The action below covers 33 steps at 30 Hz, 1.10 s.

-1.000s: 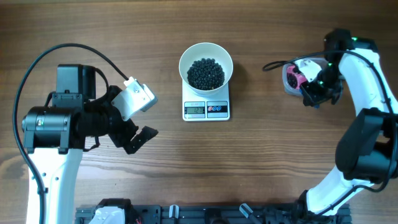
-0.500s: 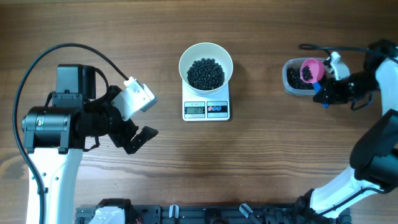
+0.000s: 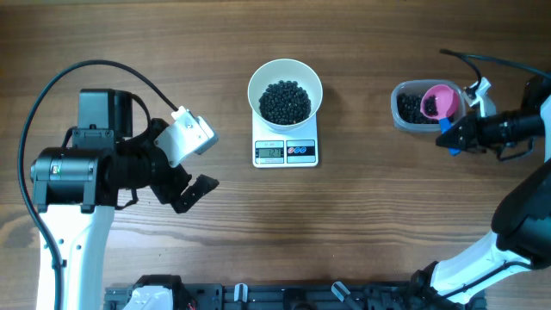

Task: Scoop item into bowl and weigh 150g on scale

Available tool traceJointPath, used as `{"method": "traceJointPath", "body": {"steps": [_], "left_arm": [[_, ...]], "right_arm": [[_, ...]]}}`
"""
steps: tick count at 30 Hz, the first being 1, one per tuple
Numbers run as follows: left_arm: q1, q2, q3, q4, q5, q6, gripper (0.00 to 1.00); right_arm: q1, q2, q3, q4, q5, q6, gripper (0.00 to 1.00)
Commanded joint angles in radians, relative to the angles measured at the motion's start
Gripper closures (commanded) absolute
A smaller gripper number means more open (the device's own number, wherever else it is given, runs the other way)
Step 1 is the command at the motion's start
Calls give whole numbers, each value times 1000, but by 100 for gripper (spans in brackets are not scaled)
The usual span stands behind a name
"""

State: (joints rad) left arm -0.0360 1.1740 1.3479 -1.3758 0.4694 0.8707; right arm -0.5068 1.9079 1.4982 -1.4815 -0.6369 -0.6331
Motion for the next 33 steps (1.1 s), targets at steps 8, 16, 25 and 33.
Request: {"method": "traceJointPath", "body": {"steps": [8, 16, 25, 33], "left_arm": [[8, -9, 18, 2, 9, 16, 0], [8, -9, 18, 2, 9, 16, 0], [8, -9, 18, 2, 9, 16, 0], [8, -9, 18, 2, 9, 16, 0]], "right_arm": [[39, -69, 3, -9, -278, 86, 96], [170, -150, 17, 81, -278, 282, 96], [458, -186, 72, 252, -156, 375, 96], [703, -186, 76, 373, 83, 397, 96]]}}
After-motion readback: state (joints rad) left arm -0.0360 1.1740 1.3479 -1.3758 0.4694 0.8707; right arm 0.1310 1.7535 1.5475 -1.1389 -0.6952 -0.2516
